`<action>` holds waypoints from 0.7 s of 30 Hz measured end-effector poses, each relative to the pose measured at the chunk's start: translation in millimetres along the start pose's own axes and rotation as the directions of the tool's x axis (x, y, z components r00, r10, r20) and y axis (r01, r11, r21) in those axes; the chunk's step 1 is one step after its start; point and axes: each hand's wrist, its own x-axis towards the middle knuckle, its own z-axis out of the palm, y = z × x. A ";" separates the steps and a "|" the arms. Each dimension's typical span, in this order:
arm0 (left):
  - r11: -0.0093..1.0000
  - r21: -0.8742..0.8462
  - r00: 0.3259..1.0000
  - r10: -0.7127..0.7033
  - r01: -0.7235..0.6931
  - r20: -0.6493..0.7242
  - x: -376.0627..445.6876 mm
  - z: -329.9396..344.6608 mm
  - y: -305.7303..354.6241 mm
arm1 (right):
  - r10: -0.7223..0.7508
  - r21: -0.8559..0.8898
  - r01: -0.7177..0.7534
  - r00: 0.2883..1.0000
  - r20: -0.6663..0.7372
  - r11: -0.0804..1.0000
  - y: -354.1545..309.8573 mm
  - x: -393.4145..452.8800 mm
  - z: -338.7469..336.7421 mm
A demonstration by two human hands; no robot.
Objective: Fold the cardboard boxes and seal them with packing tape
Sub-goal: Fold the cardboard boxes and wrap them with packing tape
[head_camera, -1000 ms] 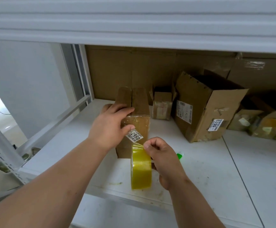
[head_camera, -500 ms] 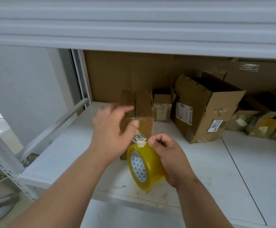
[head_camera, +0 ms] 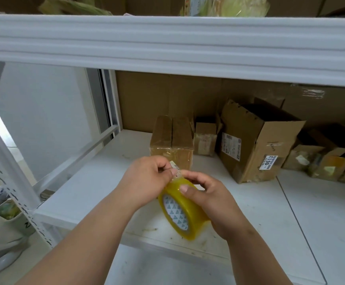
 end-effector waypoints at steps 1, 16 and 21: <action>0.997 -0.064 0.999 -0.035 0.033 -0.031 -1.1 -1.3 0.5 | 0.013 0.031 -0.015 0.997 0.074 0.999 4.6 -1.5 -5.6; 0.656 -0.735 0.927 -0.359 0.169 -0.107 1.4 -14.3 19.3 | -0.219 0.273 0.141 0.935 0.280 0.952 -6.1 2.4 -55.4; 0.644 -0.762 0.894 -0.379 0.070 -0.238 7.7 -30.4 29.1 | -0.260 0.248 0.221 0.955 0.140 0.943 -28.9 9.8 -77.6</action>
